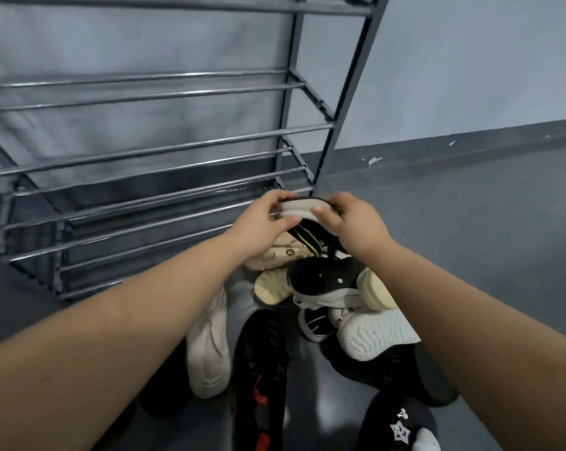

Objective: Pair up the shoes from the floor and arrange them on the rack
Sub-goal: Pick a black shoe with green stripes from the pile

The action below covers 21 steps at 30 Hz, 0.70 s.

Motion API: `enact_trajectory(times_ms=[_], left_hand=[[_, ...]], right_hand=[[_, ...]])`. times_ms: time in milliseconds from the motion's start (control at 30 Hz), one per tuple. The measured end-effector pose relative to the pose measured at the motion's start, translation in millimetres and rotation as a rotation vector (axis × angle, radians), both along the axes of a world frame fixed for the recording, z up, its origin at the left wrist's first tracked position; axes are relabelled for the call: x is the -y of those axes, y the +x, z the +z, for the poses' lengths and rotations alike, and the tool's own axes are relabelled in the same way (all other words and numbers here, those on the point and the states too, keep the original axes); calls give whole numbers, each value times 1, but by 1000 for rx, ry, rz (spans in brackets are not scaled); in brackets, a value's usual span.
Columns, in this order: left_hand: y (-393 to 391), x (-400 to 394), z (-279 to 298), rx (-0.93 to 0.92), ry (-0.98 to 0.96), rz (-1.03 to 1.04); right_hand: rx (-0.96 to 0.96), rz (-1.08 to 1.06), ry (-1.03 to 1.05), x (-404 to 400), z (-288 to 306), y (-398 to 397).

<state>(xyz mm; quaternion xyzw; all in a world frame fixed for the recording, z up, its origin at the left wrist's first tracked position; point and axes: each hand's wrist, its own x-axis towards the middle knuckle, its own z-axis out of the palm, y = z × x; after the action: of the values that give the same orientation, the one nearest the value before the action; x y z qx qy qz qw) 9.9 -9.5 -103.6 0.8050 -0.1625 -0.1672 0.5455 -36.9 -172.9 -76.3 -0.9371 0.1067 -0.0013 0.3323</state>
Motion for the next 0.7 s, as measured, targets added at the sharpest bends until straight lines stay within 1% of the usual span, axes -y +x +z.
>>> enact_trajectory(times_ms=[167,333,367,467,533,633,700], left_hand=[[-13,-51,46,216,155,-12],[-29,-96,106,345,410,-122],[-33,-105,116,357,433,-138],[-47,-135,143,365,435,-137],[-54,-160,147,341,416,-79],[-57,-192,141,186,247,51],[-53,-204,144,124,184,121]], right_hand=[[22,22,191,-43,38,-14],[-67,37,345,-83,69,-34],[-72,42,371,-91,74,-39],[-39,82,365,-116,85,-51],[-24,131,344,-133,85,-60],[-66,245,379,-151,74,-73],[-162,313,272,-157,65,-76]])
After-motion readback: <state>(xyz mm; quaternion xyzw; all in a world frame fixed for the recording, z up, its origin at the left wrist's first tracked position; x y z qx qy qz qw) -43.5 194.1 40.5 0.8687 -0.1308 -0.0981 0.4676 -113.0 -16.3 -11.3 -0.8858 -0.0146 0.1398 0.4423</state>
